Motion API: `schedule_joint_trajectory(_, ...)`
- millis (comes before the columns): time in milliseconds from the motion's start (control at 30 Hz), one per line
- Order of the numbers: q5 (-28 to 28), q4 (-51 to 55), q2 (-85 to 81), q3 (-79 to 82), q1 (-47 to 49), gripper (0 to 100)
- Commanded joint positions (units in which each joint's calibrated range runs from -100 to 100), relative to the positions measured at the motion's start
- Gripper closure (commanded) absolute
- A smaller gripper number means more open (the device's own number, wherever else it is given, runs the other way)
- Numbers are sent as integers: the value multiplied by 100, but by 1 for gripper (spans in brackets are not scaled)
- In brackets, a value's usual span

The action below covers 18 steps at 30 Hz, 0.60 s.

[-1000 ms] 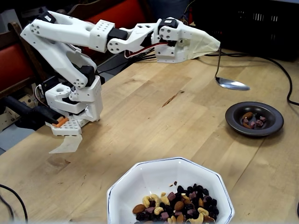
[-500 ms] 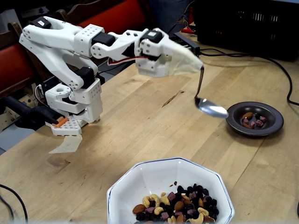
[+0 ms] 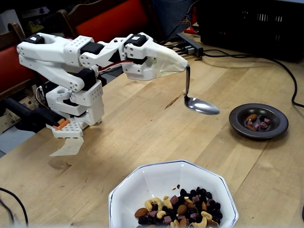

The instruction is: Use spoon to transfer food from the white bowl to brown plate

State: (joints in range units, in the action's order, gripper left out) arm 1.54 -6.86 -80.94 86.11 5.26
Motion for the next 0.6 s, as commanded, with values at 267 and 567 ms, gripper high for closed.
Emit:
schedule_joint_trajectory(267, -10, -9, -1230, 495, 8, 98)
schedule_joint_trajectory(567, -10, -1, -1247, 663, -22, 98)
